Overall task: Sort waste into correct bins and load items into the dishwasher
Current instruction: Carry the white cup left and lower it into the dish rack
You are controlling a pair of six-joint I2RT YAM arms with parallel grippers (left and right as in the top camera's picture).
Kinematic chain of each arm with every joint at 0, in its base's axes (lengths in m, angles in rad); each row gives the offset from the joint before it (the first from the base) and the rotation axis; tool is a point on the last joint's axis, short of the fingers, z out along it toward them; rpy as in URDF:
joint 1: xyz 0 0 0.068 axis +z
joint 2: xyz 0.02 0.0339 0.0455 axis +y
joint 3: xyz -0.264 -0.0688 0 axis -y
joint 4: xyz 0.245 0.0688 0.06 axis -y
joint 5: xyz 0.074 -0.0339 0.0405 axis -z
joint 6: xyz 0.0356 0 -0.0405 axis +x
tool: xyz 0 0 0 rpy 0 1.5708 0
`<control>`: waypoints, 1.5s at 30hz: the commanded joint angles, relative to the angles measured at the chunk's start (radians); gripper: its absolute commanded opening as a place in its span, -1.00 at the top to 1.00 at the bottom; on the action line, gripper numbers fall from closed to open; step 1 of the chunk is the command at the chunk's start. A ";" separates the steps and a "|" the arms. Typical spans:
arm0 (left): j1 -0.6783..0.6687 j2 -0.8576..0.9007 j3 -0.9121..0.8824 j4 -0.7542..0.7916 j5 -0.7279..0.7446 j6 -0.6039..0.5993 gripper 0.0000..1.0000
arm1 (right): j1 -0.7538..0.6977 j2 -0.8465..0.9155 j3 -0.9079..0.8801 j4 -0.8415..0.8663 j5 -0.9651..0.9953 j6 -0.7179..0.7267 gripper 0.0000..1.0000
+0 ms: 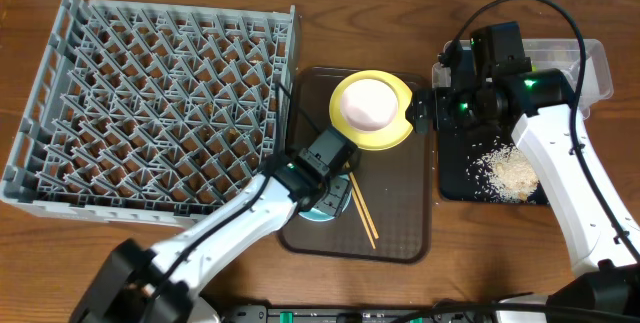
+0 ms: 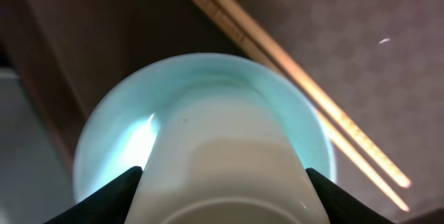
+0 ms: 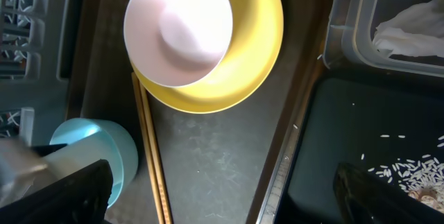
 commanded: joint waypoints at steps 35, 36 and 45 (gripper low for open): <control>0.775 -0.308 0.032 -0.187 -0.136 0.092 -0.08 | -0.008 -0.008 0.002 -0.003 -0.006 0.008 -0.99; 0.775 -0.288 0.032 -0.190 -0.136 0.092 -0.08 | -0.008 -0.008 0.002 -0.003 -0.006 0.008 -0.98; 0.775 -0.166 0.032 -0.201 -0.136 0.092 -0.79 | -0.008 -0.008 0.002 -0.004 -0.006 0.008 -0.99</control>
